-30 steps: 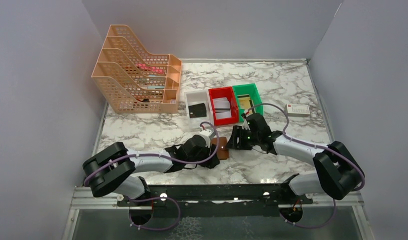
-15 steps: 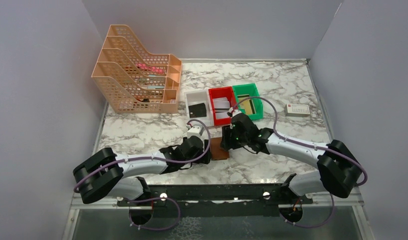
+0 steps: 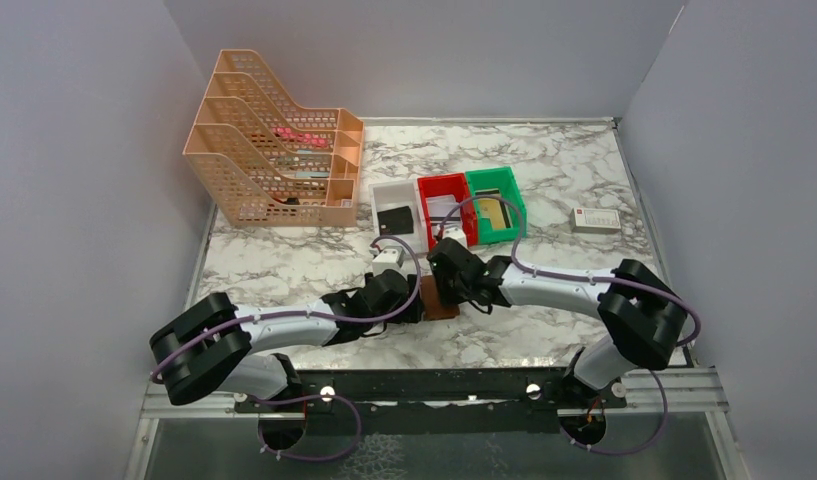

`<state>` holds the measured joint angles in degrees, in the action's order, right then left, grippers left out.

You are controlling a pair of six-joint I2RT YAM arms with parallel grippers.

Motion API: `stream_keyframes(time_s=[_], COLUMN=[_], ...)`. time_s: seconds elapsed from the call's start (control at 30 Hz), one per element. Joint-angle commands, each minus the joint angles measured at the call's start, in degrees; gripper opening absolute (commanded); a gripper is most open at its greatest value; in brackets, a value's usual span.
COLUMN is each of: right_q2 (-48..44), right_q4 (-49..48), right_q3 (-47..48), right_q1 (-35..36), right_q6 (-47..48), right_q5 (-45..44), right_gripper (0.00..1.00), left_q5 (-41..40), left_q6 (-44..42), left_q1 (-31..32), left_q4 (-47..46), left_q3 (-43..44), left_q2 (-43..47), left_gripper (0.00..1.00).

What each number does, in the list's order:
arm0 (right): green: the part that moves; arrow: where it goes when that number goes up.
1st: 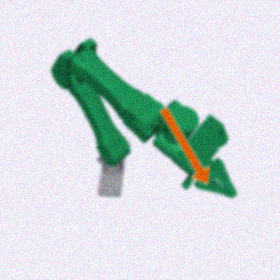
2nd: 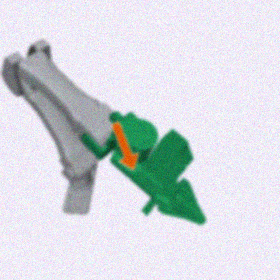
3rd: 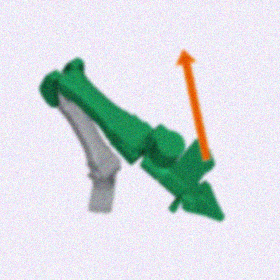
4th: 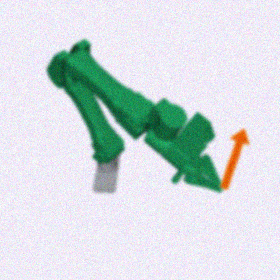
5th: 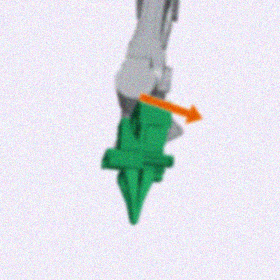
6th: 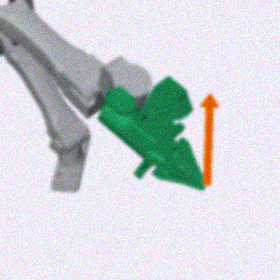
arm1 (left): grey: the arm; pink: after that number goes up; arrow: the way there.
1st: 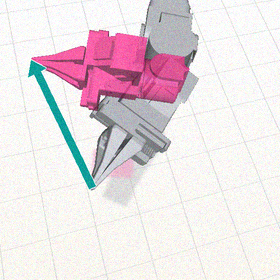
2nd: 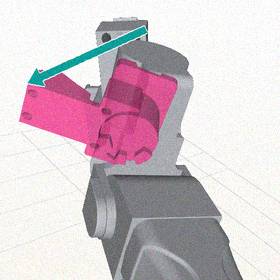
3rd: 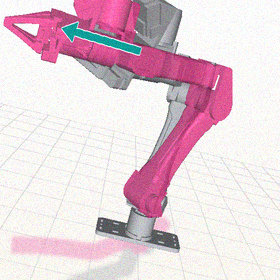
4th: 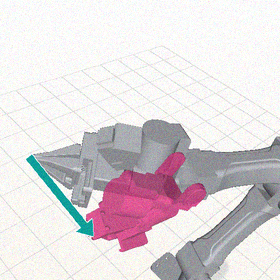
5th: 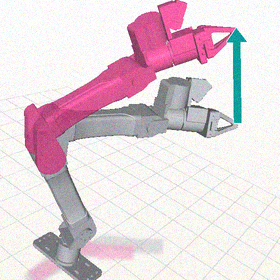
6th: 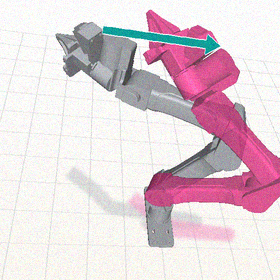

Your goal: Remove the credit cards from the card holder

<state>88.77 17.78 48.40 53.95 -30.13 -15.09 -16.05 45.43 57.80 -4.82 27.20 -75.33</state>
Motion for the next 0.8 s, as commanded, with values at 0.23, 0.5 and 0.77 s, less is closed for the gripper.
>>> stream_keyframes(time_s=[0.23,0.5,0.77], right_q2=[3.5,0.9,-6.6], right_q4=[0.0,-3.4,-10.6], right_q3=[-1.1,-4.1,-9.0], right_q1=[0.3,0.4,0.2], right_q6=[-1.7,-3.5,-4.5], right_q5=[-4.3,-1.9,5.7], right_gripper=[0.10,0.01,0.01], left_q5=[1.3,1.2,0.4], left_q6=[-0.9,-2.6,-2.6], left_q1=[-0.3,-0.3,-0.3], left_q4=[0.2,0.2,0.6], left_q3=[2.5,7.3,8.3], left_q2=[-2.0,-5.5,-9.2], left_gripper=[0.72,0.73,0.75])
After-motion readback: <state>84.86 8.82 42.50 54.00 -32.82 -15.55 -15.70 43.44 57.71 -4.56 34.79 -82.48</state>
